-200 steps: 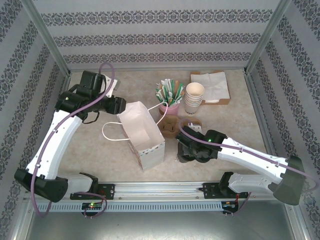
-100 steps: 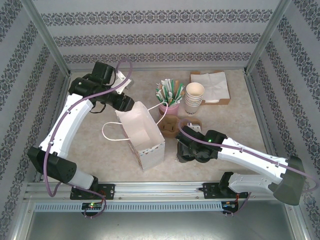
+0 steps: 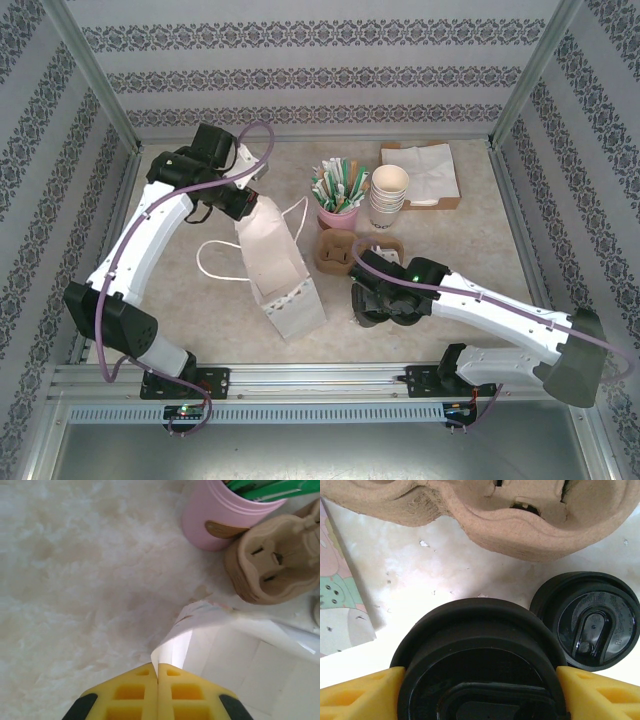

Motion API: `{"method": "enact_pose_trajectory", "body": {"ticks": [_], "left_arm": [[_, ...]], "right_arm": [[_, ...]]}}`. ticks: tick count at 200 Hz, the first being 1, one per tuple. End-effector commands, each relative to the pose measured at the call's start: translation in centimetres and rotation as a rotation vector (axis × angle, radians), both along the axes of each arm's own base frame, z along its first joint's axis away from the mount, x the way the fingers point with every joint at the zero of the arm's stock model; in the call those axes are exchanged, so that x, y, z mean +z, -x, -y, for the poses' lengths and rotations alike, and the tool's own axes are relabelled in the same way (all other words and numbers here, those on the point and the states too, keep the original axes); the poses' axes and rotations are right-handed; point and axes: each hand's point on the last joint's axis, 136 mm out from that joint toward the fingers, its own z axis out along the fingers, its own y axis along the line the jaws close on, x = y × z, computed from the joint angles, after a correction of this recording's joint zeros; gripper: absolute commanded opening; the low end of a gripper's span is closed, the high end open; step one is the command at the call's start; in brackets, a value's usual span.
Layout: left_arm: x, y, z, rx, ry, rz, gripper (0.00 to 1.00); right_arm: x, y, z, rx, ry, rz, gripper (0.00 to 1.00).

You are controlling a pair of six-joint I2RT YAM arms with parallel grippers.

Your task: Pack the takeout coffee

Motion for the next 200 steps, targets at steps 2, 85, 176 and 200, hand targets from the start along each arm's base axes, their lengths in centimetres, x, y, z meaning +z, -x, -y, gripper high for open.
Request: {"method": "enact_pose_trajectory", "body": {"ticks": [2, 85, 176, 200], "left_arm": [[1.7, -1.1, -2.1, 0.063, -0.071, 0.116, 0.00], [1.4, -4.5, -7.8, 0.268, -0.194, 0.169, 0.00], [6.2, -5.2, -11.3, 0.466, -0.217, 0.316, 0.79], [11.3, -3.6, -13.1, 0.607, -0.218, 0.385, 0.80]], "right_arm": [[1.0, 0.1, -0.1, 0.024, 0.010, 0.009, 0.78], [0.4, 0.0, -0.9, 0.050, 0.030, -0.019, 0.80], [-0.1, -0.2, -1.4, 0.056, 0.041, -0.033, 0.81], [-0.1, -0.3, -1.8, 0.053, 0.024, -0.036, 0.78]]}}
